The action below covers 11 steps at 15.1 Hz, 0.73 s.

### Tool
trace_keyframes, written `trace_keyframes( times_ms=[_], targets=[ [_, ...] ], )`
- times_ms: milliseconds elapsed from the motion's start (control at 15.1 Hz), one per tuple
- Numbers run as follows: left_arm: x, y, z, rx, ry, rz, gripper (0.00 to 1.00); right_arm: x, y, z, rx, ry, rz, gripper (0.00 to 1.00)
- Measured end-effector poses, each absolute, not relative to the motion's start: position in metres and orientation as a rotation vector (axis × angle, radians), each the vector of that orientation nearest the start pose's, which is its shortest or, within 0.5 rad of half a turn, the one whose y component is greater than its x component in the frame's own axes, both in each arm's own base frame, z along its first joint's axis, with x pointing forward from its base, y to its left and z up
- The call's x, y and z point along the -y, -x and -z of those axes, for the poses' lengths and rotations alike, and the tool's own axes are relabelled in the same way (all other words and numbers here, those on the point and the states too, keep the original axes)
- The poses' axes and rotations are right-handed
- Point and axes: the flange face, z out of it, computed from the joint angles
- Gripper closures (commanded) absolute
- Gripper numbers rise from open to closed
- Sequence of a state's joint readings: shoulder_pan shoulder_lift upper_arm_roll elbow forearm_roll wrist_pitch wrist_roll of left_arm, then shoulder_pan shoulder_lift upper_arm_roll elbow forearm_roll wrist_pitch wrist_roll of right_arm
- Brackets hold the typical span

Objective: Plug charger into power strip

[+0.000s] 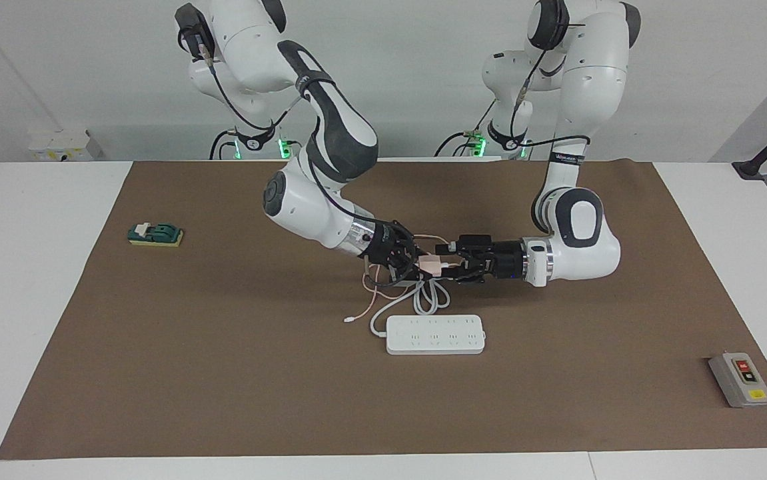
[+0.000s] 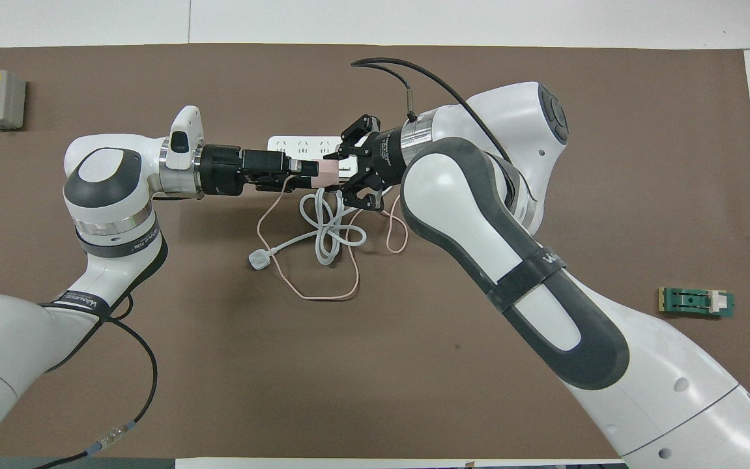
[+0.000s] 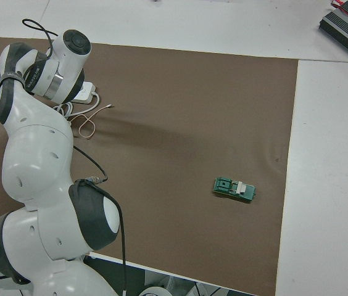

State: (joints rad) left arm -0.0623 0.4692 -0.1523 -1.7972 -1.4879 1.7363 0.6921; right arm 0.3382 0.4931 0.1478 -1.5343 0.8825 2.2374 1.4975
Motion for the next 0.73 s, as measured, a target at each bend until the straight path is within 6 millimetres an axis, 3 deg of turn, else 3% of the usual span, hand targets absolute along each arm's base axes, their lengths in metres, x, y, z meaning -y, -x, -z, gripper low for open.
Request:
trace_keyframes(
  times_ms=[66, 330, 462, 594, 726],
  targets=[
    [0.2154, -0.6089, -0.3314, 0.11, -1.668, 0.086, 0.32, -0.3394, -0.6308, -0.4051, -1.695, 1.754, -0.741, 1.0],
    [0.2156, -0.6089, -0.3313, 0.119, -1.666, 0.074, 0.48, -0.3394, -0.6309, -0.4052, -1.695, 1.754, -0.74, 1.0],
    [0.2156, -0.6091, -0.3314, 0.122, -1.663, 0.068, 0.68, -0.3394, -0.6309, -0.4053, -1.695, 1.754, -0.74, 1.0],
    [0.2141, -0.6092, -0.3291, 0.129, -1.669, 0.051, 0.96, -0.3392, -0.6317, -0.4076, -1.692, 1.751, -0.74, 1.0],
    [0.214, -0.6092, -0.3291, 0.135, -1.667, 0.044, 1.0, -0.3391, -0.6319, -0.4078, -1.692, 1.75, -0.741, 1.0]
  ],
)
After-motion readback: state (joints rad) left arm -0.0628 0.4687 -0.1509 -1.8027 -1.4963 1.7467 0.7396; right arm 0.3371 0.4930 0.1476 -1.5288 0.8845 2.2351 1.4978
